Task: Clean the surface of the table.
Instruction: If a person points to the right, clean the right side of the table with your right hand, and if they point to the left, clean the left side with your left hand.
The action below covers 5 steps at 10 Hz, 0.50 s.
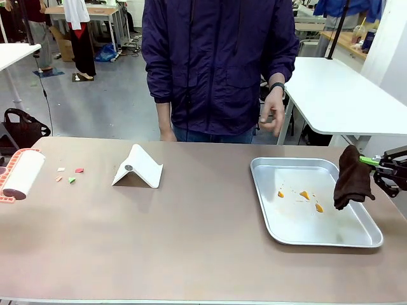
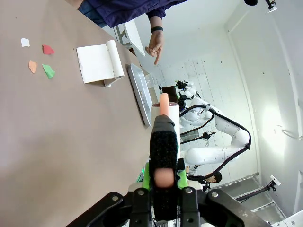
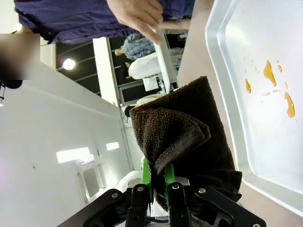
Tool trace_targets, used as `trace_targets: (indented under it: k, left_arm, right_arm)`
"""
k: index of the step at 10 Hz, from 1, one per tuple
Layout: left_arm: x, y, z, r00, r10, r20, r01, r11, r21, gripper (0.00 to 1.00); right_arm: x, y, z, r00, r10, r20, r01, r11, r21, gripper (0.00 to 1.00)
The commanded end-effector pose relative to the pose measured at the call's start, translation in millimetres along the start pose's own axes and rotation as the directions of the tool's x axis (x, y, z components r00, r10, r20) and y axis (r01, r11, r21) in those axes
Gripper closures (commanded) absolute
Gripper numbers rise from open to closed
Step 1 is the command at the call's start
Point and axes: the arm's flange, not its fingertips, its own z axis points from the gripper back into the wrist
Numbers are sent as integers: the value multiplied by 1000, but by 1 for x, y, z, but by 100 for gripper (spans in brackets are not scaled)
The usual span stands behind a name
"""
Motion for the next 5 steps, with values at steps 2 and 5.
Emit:
trace_targets:
  k: [2,5]
  left_arm:
    - [-1,-2,2,1000,-2,1,2,1000,-2,96]
    - [-1,-2,2,1000,-2,1,2,1000,-2,96]
  right_arm:
    - [-3,6,1,1000,0,-8,0,1000,5,100]
    - [-3,6,1,1000,0,-8,0,1000,5,100]
